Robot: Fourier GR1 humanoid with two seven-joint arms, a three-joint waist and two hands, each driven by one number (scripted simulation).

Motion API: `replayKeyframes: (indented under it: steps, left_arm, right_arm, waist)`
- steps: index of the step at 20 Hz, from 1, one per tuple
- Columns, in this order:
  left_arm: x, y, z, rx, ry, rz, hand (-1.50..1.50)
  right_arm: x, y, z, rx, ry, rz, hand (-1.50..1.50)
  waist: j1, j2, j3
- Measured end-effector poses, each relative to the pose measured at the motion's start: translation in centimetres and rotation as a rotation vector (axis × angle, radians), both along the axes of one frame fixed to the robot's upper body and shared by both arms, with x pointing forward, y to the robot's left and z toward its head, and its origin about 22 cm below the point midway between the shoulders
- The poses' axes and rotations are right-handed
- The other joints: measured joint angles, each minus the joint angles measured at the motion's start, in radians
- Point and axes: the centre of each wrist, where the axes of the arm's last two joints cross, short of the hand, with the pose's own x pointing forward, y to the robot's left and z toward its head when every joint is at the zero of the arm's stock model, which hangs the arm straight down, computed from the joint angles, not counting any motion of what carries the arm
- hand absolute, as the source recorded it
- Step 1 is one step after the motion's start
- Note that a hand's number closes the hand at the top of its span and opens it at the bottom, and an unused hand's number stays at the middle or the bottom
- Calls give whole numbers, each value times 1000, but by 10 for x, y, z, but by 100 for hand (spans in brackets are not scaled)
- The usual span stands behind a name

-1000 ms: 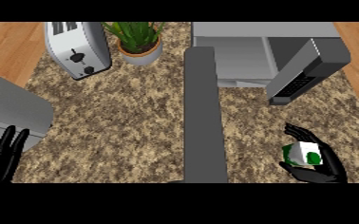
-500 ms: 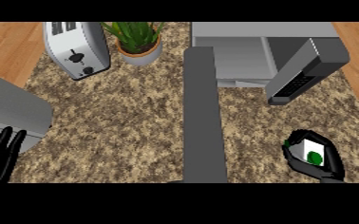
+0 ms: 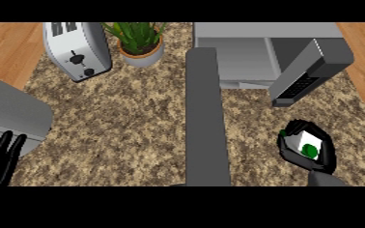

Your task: Pick up the milk, place it into the microwave and close the microwave

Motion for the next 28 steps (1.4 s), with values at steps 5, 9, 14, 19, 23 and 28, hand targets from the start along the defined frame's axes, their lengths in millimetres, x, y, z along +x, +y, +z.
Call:
replayKeyframes:
  steps: [5,9,14,19,23,28]
  left_arm:
    - [-3,0,-3,-10,1,-3,-150]
    - [-9,5,-5,-13,-1,0,-150]
    - [-8,7,-2,-13,8,3,-150]
    - [-4,18,-3,-14,11,8,-150]
    - [2,24,-4,-11,7,10,-150]
    - [5,24,-5,-8,12,10,-150]
  right_arm:
    - [5,26,22,39,-36,71,150]
    - [9,46,45,17,-63,98,150]
    - [22,74,79,-53,-79,85,150]
    - [53,93,103,-117,-51,47,150]
    - [83,101,106,-149,-13,37,150]
    - [128,112,115,-162,12,35,150]
  waist:
    - [-2,-1,0]
    - [0,-1,0]
    - [0,0,0]
    - [5,1,0]
    - [9,3,0]
    - [15,5,1]
